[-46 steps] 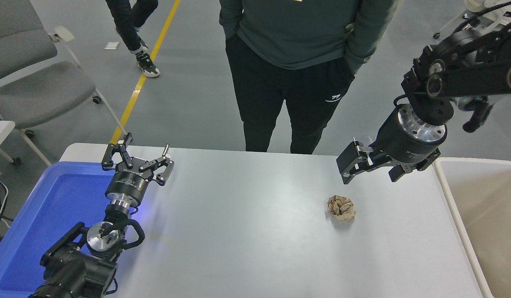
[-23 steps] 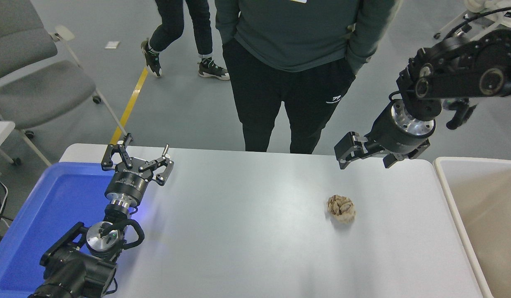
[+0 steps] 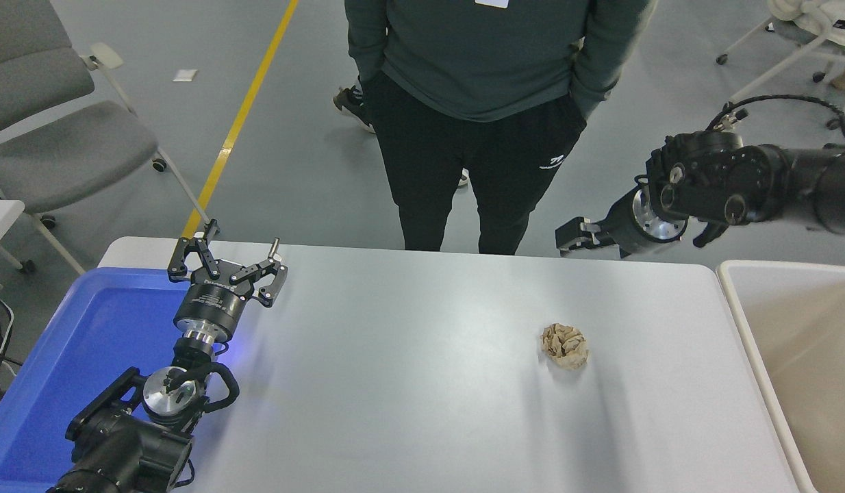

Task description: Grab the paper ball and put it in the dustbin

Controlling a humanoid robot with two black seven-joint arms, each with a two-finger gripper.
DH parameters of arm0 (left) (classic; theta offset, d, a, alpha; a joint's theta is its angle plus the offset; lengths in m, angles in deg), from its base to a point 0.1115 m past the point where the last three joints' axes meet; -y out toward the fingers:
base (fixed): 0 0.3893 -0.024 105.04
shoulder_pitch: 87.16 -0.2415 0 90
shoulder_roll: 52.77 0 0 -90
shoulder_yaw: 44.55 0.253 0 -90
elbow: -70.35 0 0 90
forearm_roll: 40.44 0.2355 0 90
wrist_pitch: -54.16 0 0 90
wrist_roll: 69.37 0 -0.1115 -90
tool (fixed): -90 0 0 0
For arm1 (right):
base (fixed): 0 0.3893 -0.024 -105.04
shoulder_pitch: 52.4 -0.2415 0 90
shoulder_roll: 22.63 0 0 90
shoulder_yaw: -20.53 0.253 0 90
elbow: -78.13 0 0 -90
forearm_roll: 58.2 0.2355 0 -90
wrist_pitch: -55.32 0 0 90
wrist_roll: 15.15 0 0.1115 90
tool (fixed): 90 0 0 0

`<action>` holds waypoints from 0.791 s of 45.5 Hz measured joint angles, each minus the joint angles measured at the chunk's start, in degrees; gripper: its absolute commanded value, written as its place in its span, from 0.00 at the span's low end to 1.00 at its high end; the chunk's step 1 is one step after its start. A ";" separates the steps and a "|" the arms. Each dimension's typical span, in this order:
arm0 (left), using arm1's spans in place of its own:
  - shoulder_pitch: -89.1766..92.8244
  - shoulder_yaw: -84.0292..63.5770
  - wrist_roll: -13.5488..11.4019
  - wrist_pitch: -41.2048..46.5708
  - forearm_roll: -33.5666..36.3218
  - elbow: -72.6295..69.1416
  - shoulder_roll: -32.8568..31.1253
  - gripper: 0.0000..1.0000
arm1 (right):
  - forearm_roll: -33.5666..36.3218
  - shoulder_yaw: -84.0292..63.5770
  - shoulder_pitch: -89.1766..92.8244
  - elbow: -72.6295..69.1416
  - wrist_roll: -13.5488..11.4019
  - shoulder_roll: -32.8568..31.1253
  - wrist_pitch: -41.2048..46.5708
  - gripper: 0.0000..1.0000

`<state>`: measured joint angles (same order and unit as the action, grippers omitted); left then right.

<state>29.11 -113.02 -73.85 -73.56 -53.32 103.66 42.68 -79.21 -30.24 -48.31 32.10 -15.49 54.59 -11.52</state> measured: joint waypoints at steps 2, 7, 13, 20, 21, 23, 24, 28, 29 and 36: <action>0.00 0.00 0.00 0.00 0.00 0.00 0.00 0.99 | -0.51 0.46 1.73 0.95 -0.02 0.56 -0.87 1.00; 0.00 0.00 0.00 0.00 0.00 0.00 0.00 0.99 | -1.24 1.40 5.16 2.69 -0.05 2.02 -2.55 1.00; 0.00 0.00 0.00 0.00 0.03 0.00 0.00 0.99 | -1.76 2.14 8.33 4.57 -0.07 4.04 -3.97 1.00; 0.00 0.00 0.00 0.00 0.04 0.00 0.00 0.99 | -2.30 2.53 11.41 6.87 -0.10 5.99 -5.00 1.00; 0.00 0.00 0.00 0.00 0.05 0.00 0.00 0.99 | -2.58 2.56 11.90 7.21 -0.12 6.25 -5.14 1.00; 0.00 0.00 0.00 -0.01 0.05 0.00 0.00 0.99 | -3.05 2.61 12.53 7.60 -0.13 6.58 -5.24 1.00; 0.00 0.00 0.00 -0.01 0.05 0.00 0.00 0.99 | -3.50 2.66 13.02 7.98 -0.14 6.76 -5.35 1.00; 0.00 0.00 0.00 -0.01 0.05 0.00 0.00 0.99 | -4.68 2.72 14.57 9.21 -0.15 7.19 -5.55 1.00; 0.00 0.00 0.00 -0.02 0.05 0.00 0.00 0.99 | -5.06 2.76 15.11 9.75 -0.17 7.29 -5.63 1.00; 0.00 0.00 -0.01 -0.02 0.05 0.00 0.00 0.99 | -6.39 2.79 17.69 11.84 -0.18 7.71 -6.03 1.00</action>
<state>29.11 -113.02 -73.85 -73.58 -53.27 103.66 42.68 -85.61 -27.45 -30.62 43.94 -15.67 62.30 -17.55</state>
